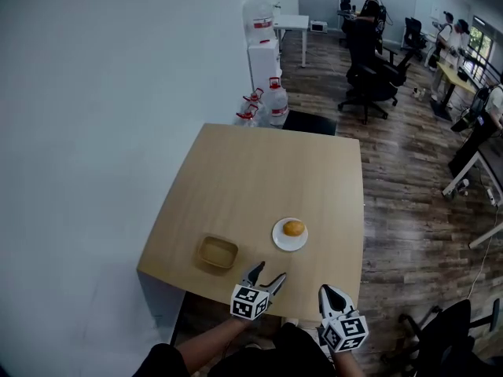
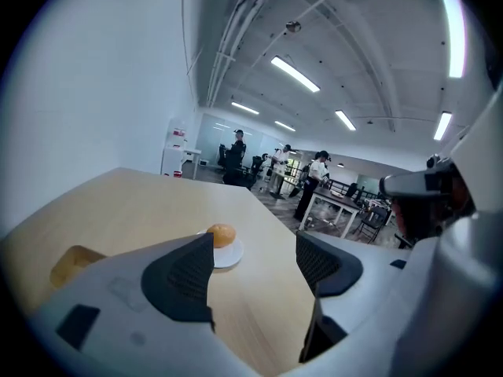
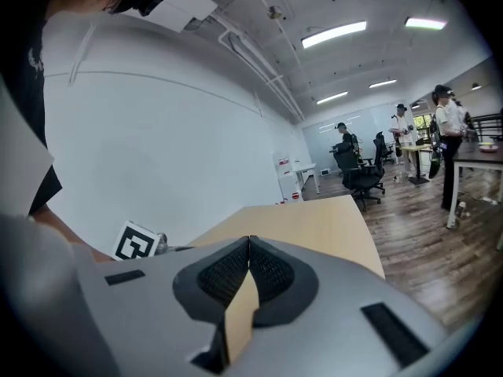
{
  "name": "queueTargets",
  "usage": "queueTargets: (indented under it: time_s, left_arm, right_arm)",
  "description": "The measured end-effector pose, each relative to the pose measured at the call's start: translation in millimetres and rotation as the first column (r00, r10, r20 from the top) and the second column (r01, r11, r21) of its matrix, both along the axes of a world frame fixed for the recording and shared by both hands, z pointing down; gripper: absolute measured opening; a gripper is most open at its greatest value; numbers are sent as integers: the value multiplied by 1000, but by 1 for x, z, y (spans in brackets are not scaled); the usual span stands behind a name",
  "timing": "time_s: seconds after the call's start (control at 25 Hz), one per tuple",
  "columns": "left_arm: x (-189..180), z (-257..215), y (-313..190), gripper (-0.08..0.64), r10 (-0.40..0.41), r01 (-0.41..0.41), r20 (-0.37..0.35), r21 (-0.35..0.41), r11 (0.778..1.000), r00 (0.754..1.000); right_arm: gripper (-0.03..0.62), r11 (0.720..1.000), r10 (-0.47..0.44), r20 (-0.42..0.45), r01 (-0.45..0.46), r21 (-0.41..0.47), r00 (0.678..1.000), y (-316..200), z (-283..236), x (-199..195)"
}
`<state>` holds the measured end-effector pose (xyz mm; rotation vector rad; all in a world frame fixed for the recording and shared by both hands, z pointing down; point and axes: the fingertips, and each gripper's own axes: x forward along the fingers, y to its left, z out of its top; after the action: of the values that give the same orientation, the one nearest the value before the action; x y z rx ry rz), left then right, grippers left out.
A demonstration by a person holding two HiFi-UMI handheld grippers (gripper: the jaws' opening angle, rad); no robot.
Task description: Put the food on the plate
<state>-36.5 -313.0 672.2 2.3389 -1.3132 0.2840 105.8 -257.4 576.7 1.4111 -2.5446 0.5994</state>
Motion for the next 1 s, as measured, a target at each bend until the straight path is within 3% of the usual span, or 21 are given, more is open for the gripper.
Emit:
queueTargets:
  time_s: [0.2,0.32,0.44,0.56,0.72,0.84,1.0]
  left_arm:
    - [-22,-62,63,319,-26,29,-30,114,993,999]
    - [-32,-94,101,319,-33,42,-58,164,985,998]
    - [-43,-112,137,307,-57,73,-99,166,984,994]
    - [-47,-123,173,143,-55,79,-144,162,984,988]
    - [-56,-143,204,42,-71,92,-107,209,974,992]
    - [-61,-157,217,20,-78,101,-103,244,965,992]
    - [-67,-156,226,17,-90,125,-170,206,971,981]
  right_arm:
    - [60,997,72,29,-73,23,997,47,-38,-10]
    - [60,995,83,-35,-81,57,996,73,-51,-17]
    - [60,993,89,-81,-83,79,993,97,-52,-22]
    - [60,987,121,-40,-116,113,992,124,-58,-22]
    - [60,990,102,-46,-97,101,994,150,-63,-35]
    - [60,993,74,-67,-68,94,995,161,-60,-49]
    - [60,990,84,-77,-74,123,994,171,-61,-56]
